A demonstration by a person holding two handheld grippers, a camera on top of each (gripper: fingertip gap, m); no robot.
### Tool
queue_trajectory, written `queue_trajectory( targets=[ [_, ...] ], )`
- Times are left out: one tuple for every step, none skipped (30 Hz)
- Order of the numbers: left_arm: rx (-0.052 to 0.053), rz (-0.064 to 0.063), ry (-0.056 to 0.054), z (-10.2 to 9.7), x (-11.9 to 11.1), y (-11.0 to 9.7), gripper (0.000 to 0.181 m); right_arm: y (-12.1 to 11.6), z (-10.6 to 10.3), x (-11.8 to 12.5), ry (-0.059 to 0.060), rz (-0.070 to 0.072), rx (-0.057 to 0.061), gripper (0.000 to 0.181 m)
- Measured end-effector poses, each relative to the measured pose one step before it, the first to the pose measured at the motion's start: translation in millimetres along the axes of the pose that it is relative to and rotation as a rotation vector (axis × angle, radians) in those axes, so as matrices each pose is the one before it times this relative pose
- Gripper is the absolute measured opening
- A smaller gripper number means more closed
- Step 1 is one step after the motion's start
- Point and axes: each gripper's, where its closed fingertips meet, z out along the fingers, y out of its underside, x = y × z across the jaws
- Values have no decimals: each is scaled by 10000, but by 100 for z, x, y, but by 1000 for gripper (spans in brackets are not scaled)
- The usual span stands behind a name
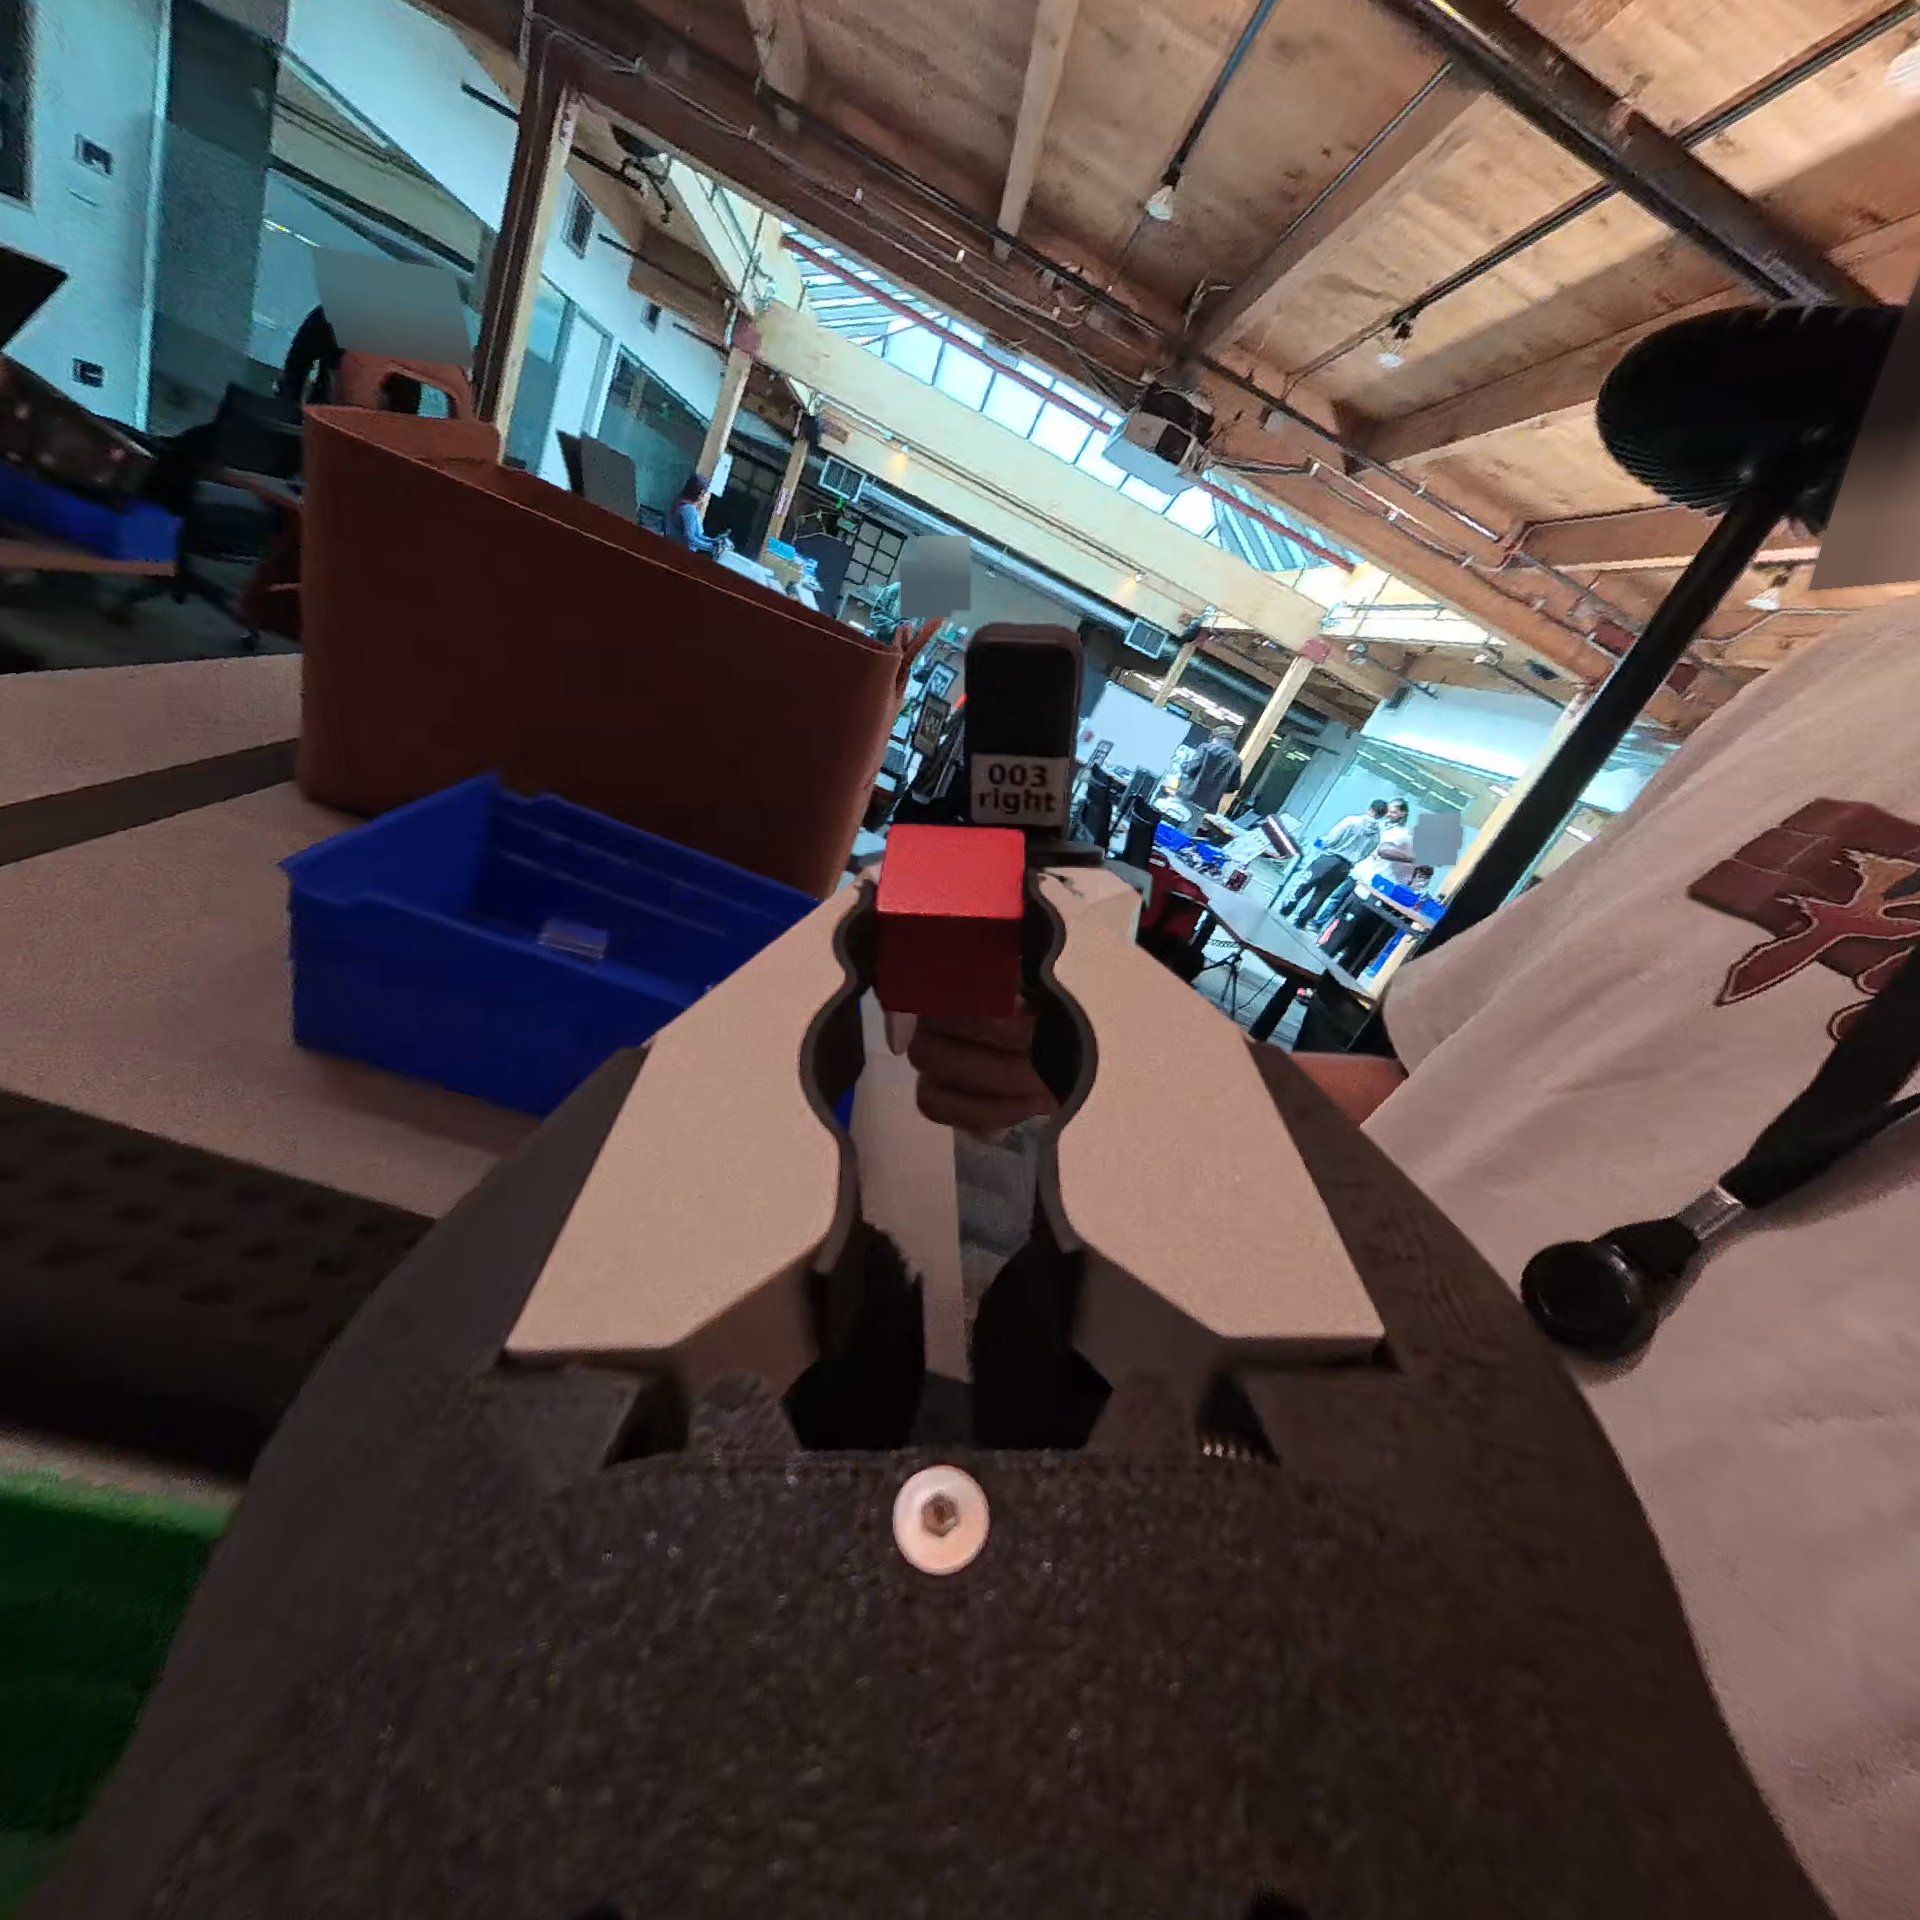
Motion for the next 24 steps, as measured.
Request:
queue_trajectory(
  targets=[
    [22, -33, 53, 587, 161, 413, 28, -419, 305, -176, -113, -27, 5, 48],
    [-42, 54, -22, 497, 57, 404, 29, -402, 200, -151, -106, 0, 66, 46],
    [16, 63, -64, 368, -24, 233, 28, -195, 124, -133, -112, 10, 8, 45],
    [10, 33, -32, 280, -10, 143, 28, -9, 86, -67, -58, 38, -72, 44],
    [57, -6, 27, 200, 61, 27, 28, 195, 44, 139, 71, 11, -135, 44],
    [58, -36, 47, 174, 54, 7, 28, 395, -1, 289, 159, -65, -226, 43],
    [-13, -13, 33, 210, 37, 112, 28, 297, -41, 131, 82, -102, -141, 40],
    [-103, 35, -20, 233, -58, 272, 29, -64, -139, -44, -15, -38, 99, 34],
    [-104, 29, 28, 245, 46, 253, 29, -101, -170, 136, 63, 17, 115, 31],
    [-54, 28, 37, 218, 66, 173, 29, -24, -168, 114, 5, 56, 59, 28],
    [-42, 16, -18, 200, -15, 144, 29, 70, -175, 96, -25, 106, -2, 26],
    [-36, -10, -28, 150, -74, 151, 29, 107, -174, 85, -44, 105, -48, 26],
    [-70, -24, -48, 151, -130, 219, 29, 213, -181, 156, 10, 43, -169, 26],
    [-136, -90, -113, 64, -255, 332, 29, 318, -203, 267, 100, -36, -269, 26],
    [-138, -83, -404, -222, -617, 238, 31, 345, -371, 645, 325, -204, -331, 26],
    [118, -14, -495, -595, -668, -86, 43, 297, -658, 1017, 466, -328, -389, 26],
    [110, 47, -456, -866, -538, -71, 48, 502, -848, 1594, 707, -372, -556, 26],
    [-35, 162, -396, -955, -300, 196, 48, 1243, -791, 2107, 945, -586, -988, 26],
    [-111, 252, -408, -955, -170, 425, 47, 1856, -391, 1782, 675, -627, -1213, 26],
    [-113, 286, -434, -909, -107, 577, 47, 1960, 124, 1029, 189, -372, -1143, 27],
    [-87, 245, -447, -862, -125, 649, 47, 1736, 541, 695, 17, -101, -975, 26],
    [-22, 127, -409, -807, -143, 612, 47, 1428, 824, 297, -194, -44, -791, 26],
    [49, -35, -250, -754, -9, 501, 47, 1044, 888, 59, -280, -120, -608, 26],
    [99, -212, -89, -667, 125, 376, 47, 870, 857, 173, -139, -211, -493, 26]
  ],
)
